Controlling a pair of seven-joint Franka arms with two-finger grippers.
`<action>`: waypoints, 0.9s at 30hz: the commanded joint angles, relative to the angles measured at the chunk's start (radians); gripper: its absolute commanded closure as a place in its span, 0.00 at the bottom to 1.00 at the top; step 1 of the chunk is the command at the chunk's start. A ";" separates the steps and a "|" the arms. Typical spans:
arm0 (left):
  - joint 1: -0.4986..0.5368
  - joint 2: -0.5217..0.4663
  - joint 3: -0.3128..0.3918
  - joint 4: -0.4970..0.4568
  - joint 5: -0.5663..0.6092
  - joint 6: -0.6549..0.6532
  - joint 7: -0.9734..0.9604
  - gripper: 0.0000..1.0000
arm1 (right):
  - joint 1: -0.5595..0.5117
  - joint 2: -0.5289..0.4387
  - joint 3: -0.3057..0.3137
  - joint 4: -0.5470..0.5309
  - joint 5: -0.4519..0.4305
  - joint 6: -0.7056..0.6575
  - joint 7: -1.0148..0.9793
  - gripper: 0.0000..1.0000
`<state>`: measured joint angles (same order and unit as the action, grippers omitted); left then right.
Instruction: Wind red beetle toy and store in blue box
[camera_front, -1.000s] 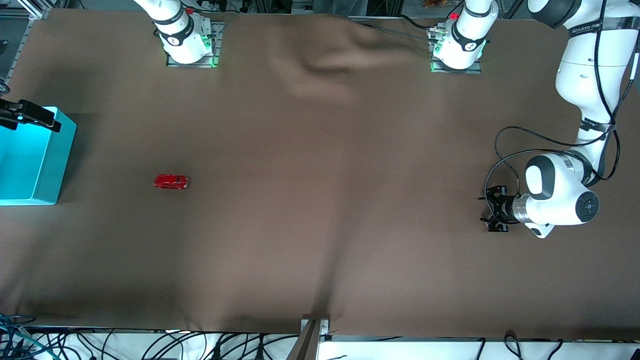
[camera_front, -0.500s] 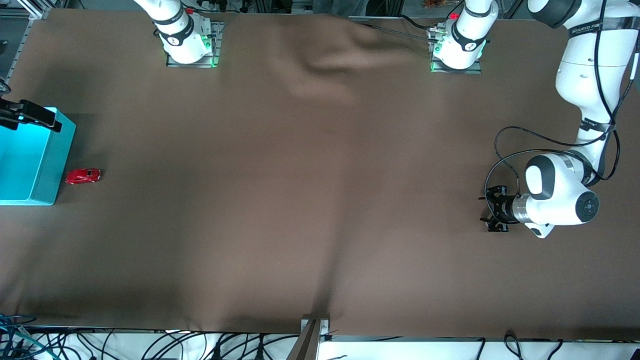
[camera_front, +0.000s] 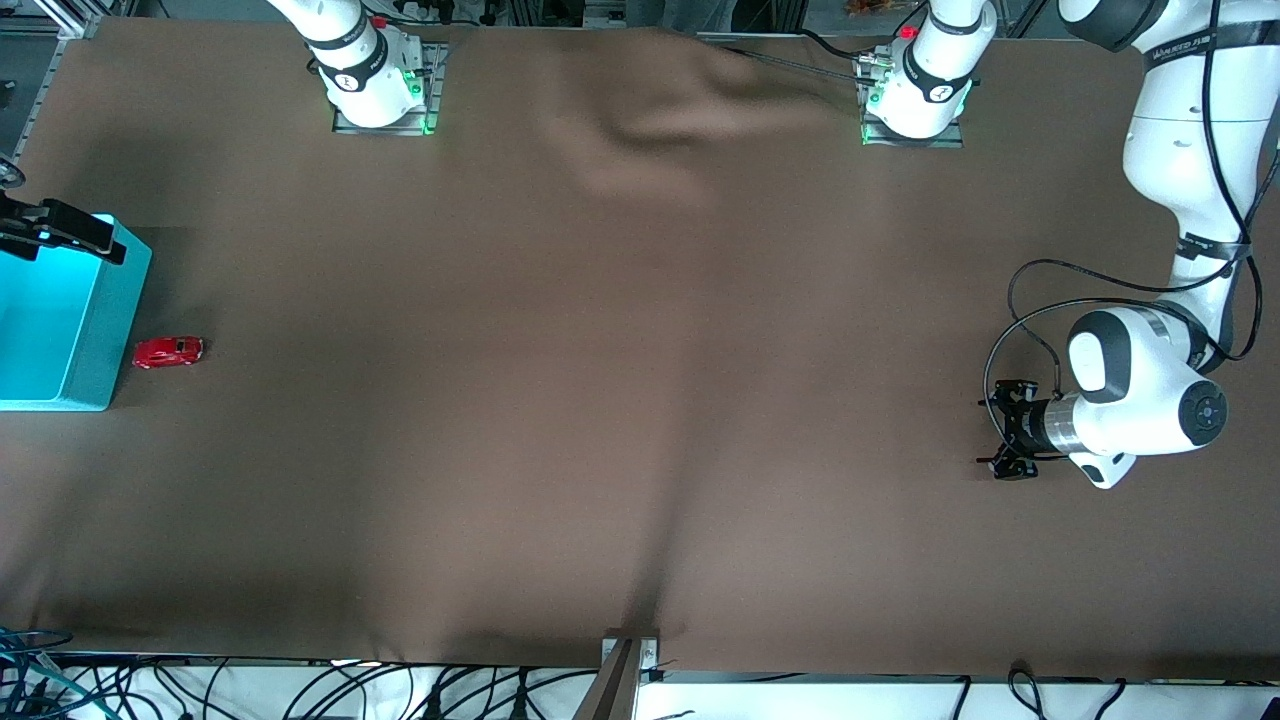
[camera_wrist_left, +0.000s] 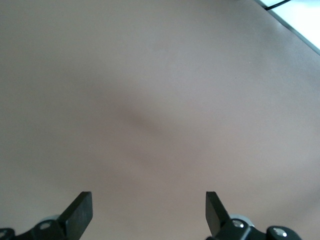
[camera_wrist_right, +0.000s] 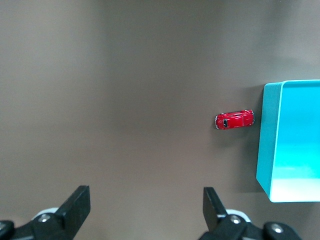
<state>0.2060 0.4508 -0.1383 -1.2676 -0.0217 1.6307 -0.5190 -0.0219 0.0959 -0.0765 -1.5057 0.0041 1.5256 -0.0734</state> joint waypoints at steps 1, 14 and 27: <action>0.004 -0.027 -0.004 0.028 0.074 -0.025 0.115 0.00 | 0.002 0.011 -0.003 0.009 0.005 0.020 0.017 0.00; 0.001 -0.041 -0.007 0.033 0.074 -0.028 0.289 0.00 | -0.012 0.011 -0.015 -0.136 -0.007 0.205 0.018 0.00; 0.000 -0.060 -0.003 0.056 0.068 -0.023 0.329 0.00 | -0.020 0.059 -0.061 -0.278 -0.009 0.439 0.018 0.00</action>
<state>0.2078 0.4018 -0.1407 -1.2213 0.0330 1.6227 -0.2248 -0.0365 0.1525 -0.1227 -1.7210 0.0035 1.8843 -0.0694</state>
